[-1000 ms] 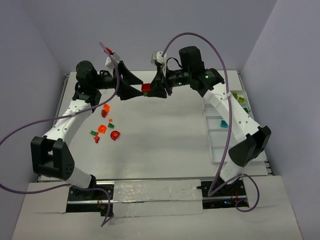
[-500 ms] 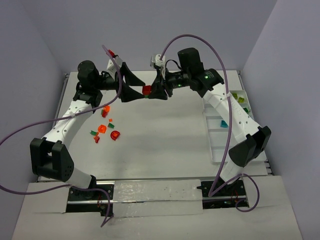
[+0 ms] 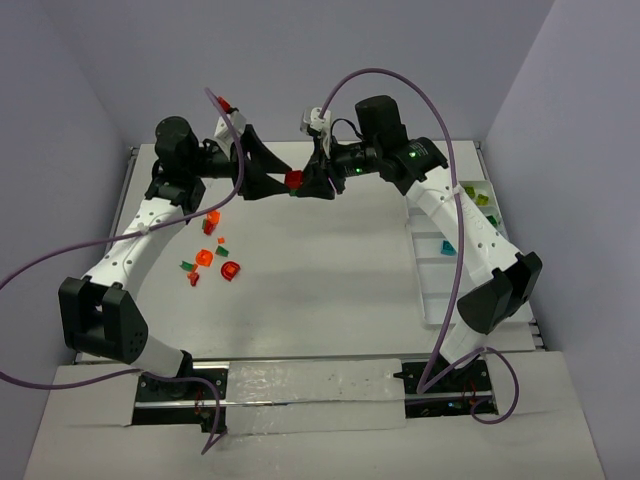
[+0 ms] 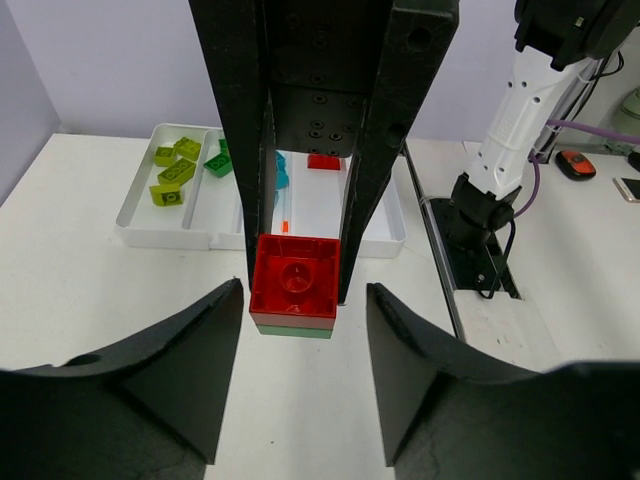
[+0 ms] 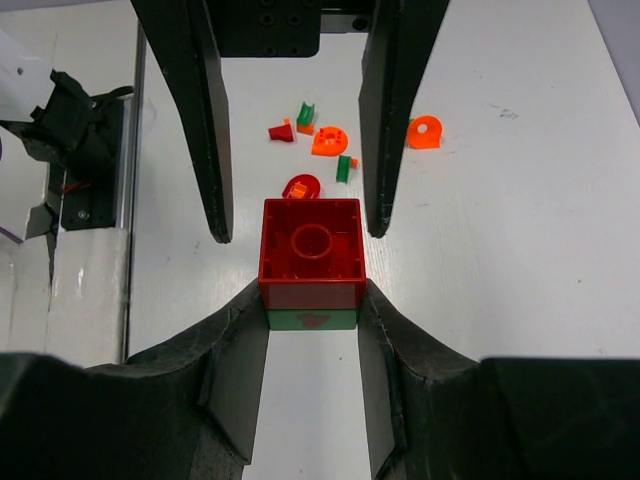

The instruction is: Sort the legos into containers by color

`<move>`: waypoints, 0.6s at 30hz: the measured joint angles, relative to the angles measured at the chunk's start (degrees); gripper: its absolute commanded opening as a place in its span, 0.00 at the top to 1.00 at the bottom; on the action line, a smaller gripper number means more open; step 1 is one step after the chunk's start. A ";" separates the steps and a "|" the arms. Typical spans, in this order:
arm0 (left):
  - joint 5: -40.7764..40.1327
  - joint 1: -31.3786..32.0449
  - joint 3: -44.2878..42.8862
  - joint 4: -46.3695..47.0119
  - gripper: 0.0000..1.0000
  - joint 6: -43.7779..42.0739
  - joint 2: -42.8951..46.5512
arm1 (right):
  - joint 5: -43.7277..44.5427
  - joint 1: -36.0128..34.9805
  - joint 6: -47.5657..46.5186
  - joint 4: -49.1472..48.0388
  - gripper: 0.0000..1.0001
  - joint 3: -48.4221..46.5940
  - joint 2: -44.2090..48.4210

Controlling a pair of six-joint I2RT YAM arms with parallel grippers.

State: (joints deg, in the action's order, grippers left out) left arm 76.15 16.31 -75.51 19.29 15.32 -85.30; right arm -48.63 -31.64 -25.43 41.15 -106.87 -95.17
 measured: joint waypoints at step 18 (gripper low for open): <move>-0.78 1.14 -4.19 -10.63 0.42 -7.72 -0.59 | 0.05 0.00 1.62 -0.68 1.00 0.00 -0.22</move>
State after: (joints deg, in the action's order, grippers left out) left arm 75.37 17.45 -79.70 8.67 7.60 -85.89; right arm -48.58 -31.64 -23.81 40.47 -106.87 -95.39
